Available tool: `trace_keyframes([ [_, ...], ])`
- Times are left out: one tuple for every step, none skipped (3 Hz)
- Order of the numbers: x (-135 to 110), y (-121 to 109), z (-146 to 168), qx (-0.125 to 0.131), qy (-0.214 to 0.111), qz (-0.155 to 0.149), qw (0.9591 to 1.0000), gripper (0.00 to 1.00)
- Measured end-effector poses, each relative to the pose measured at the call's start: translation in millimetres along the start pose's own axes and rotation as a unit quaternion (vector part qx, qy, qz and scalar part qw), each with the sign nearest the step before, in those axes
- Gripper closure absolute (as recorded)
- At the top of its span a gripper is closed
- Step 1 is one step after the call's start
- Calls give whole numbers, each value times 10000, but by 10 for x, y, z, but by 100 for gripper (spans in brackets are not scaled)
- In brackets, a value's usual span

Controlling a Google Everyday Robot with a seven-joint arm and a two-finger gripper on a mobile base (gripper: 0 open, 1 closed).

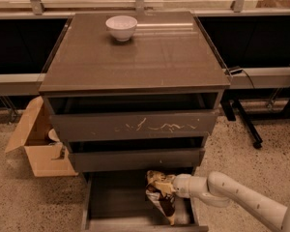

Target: Place brown chip bag into bottom drawer

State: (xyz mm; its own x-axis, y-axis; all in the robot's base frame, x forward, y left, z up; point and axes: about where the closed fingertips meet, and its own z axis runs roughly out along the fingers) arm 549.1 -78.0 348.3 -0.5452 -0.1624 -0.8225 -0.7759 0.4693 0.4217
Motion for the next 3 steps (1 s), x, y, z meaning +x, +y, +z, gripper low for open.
trace_keyframes([
  [69,46,3,44,-29,93,9999,36],
  [183,95,-63,145,-123,234,9995,12],
  [242,124,-161,250,-224,302,9990,0],
])
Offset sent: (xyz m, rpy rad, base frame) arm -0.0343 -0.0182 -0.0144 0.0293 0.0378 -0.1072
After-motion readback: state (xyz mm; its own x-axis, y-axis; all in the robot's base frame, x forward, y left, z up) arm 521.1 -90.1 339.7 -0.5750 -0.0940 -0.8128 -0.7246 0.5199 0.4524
